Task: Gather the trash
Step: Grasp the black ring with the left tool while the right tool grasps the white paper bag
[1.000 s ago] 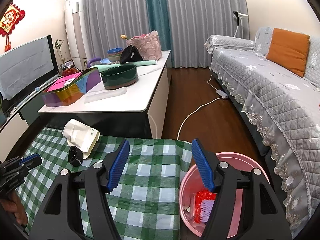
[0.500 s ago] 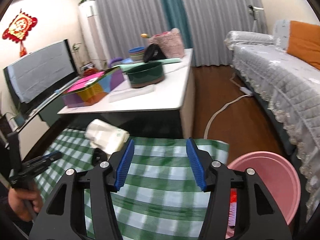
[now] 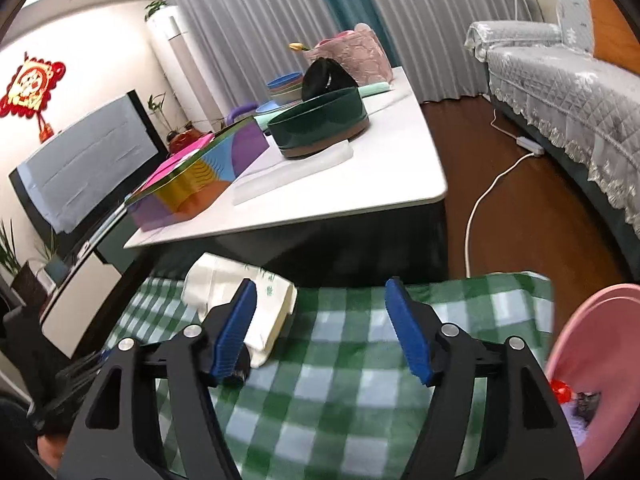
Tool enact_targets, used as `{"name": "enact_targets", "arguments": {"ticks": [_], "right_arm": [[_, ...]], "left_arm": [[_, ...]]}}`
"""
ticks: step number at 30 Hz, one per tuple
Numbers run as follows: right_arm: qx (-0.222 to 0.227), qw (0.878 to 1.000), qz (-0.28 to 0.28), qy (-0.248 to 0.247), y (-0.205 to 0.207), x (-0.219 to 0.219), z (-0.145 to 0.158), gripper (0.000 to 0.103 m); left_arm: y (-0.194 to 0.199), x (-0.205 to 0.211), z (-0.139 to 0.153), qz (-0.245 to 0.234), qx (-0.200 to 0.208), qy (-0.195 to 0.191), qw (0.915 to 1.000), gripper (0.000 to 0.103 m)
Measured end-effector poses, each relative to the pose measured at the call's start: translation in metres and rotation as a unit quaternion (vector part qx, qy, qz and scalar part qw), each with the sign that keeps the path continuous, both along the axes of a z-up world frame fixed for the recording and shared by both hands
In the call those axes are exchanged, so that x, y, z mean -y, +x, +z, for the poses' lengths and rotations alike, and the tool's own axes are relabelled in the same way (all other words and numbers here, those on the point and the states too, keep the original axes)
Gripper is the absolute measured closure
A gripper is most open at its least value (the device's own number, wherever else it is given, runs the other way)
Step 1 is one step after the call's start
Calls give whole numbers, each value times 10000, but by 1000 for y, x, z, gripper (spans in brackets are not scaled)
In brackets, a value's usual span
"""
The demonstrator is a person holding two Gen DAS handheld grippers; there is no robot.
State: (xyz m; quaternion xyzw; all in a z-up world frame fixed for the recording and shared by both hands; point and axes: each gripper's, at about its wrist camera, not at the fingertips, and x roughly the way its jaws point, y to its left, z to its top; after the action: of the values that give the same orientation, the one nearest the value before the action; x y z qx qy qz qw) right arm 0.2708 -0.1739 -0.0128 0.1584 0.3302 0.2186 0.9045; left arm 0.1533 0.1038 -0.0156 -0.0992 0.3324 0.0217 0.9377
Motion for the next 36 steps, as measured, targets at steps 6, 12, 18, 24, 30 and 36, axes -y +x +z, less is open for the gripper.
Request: {"name": "enact_targets", "arguments": {"ticks": [6,12,18,24,30,36], "right_arm": [[-569,9978,150,290,35,-20,-31,28],[-908,9928,311,716,53,-28,-48,30],[-1003,9909,481,762,59,-32,-53,47],[-1079,9888,664,783,58,-39,-56,75],[-999,9886,750,840,50,-43,-48,96],[-767,9916,692,774,33,-35,-27,99]], "left_arm": [[9,-2,0,3,11,94,10000,88],[19,4,-4,-223,-7,35,9997,86],[41,22,-21,-530,-276,-251,9979,53],[55,32,-46,-605,-728,-349,9949,81],[49,36,-39,-689,-703,-302,9947,102],[32,32,-27,-675,-591,-196,9958,102]]}}
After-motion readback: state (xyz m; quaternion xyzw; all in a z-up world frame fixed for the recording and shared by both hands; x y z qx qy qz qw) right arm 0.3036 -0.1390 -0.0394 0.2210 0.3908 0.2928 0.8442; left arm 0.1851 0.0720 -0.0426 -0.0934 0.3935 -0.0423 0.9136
